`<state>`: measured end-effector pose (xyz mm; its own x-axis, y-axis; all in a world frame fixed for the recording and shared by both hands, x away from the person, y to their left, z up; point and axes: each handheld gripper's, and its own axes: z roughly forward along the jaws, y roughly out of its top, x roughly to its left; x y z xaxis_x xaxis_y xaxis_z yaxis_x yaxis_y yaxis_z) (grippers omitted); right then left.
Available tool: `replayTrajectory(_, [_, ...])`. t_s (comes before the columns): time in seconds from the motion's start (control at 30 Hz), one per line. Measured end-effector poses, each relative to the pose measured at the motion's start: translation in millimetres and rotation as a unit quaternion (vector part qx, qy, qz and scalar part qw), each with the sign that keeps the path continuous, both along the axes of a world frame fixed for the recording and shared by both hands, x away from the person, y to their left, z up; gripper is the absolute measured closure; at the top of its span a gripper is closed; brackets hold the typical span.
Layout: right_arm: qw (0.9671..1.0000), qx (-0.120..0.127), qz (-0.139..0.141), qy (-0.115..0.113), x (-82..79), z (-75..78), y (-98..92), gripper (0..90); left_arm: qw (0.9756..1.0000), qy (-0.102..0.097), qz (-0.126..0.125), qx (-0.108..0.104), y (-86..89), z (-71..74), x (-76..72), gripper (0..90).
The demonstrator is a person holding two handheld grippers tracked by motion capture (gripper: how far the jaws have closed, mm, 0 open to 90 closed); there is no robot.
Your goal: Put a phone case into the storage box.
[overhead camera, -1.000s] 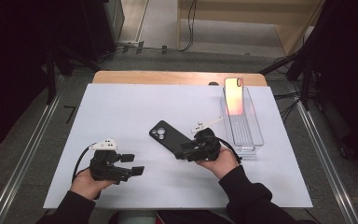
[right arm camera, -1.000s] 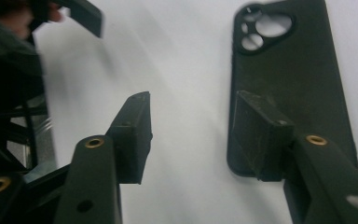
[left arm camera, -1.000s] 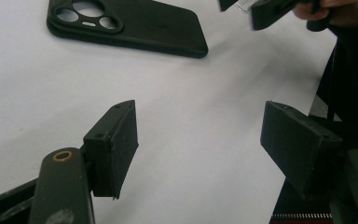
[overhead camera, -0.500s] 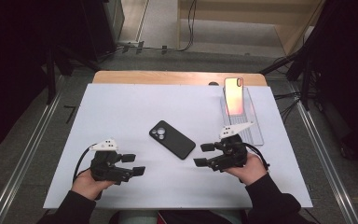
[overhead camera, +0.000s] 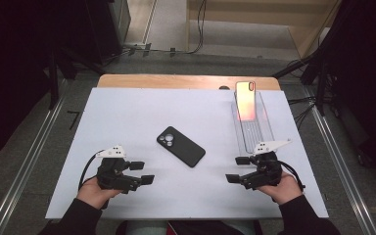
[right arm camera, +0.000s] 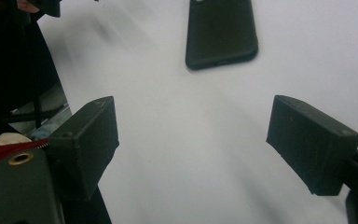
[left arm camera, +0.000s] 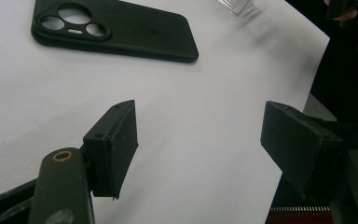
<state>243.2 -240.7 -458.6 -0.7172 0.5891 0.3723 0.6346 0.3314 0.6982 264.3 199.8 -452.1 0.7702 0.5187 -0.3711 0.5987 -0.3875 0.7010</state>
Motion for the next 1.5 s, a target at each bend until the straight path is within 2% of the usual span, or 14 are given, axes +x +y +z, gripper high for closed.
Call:
replayTrajectory(0.07, [1.0, 0.005, -0.006, 0.004, -2.0, -1.9, -5.8, 14.6, 1.0, 0.0, -0.001, 0.0, 0.3, 0.0, -0.4, 27.7])
replayTrajectory(0.3, [0.9996, -0.014, -0.022, 0.008, -4.2, -7.6, -18.8, 14.6, 1.0, 0.001, 0.0, 0.0, 2.6, -1.5, -1.5, 27.6])
replayTrajectory(0.47, [0.9995, -0.008, -0.027, 0.011, -1.8, -7.2, -17.2, 14.6, 1.0, 0.003, -0.004, 0.002, 1.6, -3.9, 0.2, 27.7])
replayTrajectory(0.53, [0.9995, -0.012, -0.026, 0.01, 0.1, -5.8, -15.3, 14.6, 1.0, 0.004, -0.003, 0.001, 1.5, -4.3, 0.7, 27.7])
replayTrajectory(0.73, [0.9994, -0.009, -0.032, -0.004, 5.1, -0.6, -12.7, 14.6, 1.0, 0.005, 0.002, -0.001, 2.6, -4.3, 1.4, 27.7])
replayTrajectory(1.03, [0.999, -0.009, -0.041, -0.016, 21.2, 8.9, 6.8, 14.6, 0.9999, 0.005, 0.01, -0.003, 5.8, -4.0, 1.5, 27.6])
replayTrajectory(1.27, [0.9991, -0.011, -0.038, -0.014, 34.4, 10.4, 26.1, 14.6, 0.9999, 0.005, 0.012, -0.003, 6.2, -3.6, 0.9, 27.6])
replayTrajectory(1.5, [0.9988, -0.011, -0.043, -0.022, 47.9, 11.3, 43.3, 14.6, 0.9999, 0.001, 0.016, -0.005, 7.6, -3.1, 0.0, 27.6])
